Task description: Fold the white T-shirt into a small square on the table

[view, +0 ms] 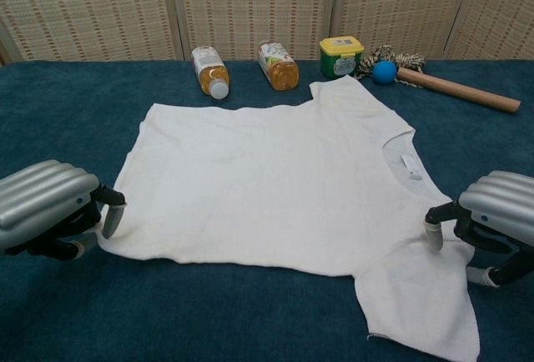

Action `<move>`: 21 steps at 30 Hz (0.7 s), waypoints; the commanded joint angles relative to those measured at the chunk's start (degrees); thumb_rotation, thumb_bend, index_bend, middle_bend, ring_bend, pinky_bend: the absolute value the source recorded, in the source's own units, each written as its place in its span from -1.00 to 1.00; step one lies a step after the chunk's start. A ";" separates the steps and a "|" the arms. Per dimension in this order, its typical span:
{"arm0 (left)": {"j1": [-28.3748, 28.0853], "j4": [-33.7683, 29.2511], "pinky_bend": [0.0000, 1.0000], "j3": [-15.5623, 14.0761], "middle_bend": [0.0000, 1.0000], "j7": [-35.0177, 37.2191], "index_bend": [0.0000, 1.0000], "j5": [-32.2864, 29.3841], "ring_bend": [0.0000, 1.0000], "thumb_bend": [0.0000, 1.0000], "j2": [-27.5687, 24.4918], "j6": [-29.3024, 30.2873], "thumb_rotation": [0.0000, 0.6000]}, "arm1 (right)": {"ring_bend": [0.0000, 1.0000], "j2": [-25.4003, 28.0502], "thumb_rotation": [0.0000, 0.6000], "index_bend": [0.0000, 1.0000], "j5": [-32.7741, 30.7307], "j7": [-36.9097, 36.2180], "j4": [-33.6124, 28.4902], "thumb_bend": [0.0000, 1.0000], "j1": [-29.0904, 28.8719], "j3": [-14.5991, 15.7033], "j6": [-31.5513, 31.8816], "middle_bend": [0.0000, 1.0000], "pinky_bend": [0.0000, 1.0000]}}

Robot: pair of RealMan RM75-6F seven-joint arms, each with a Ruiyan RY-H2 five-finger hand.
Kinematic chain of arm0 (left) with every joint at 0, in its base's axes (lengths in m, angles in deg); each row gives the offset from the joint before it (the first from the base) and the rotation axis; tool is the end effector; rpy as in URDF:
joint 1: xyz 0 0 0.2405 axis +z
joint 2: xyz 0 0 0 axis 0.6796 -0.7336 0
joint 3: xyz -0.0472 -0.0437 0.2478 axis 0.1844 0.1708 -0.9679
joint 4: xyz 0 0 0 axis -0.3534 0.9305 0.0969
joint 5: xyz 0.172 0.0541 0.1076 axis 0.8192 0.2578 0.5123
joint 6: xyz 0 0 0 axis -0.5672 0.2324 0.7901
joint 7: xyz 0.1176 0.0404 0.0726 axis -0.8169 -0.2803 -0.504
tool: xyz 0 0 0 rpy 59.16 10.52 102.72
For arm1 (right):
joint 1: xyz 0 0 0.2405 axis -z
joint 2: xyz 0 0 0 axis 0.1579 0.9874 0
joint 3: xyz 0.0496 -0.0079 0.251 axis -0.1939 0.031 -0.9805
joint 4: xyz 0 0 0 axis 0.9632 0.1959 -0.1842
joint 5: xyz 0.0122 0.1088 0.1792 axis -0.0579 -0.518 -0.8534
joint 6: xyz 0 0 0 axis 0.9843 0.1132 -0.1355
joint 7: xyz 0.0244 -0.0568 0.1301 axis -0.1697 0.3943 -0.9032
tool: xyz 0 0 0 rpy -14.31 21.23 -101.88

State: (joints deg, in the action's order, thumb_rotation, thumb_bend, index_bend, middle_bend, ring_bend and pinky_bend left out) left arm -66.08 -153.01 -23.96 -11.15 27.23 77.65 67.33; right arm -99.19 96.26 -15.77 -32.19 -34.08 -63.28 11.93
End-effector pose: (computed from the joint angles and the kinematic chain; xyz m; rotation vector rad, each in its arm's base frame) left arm -0.2197 0.2340 -0.0317 -1.9325 -0.7258 -0.8697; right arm -0.2749 -0.2382 -0.0145 2.1460 -0.7484 0.8609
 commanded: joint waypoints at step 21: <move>0.11 -0.62 0.91 0.55 0.94 6.20 0.23 0.27 0.76 -0.04 -1.71 0.99 1.00 | 0.89 0.24 1.00 0.26 0.69 -0.36 -1.50 0.05 -0.20 1.22 3.25 0.82 1.00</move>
State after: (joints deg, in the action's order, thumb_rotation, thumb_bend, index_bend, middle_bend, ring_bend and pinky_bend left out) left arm -66.06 -153.47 -23.46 -5.55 27.32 76.37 67.99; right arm -99.30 96.77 -16.37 -33.09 -34.38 -62.15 14.73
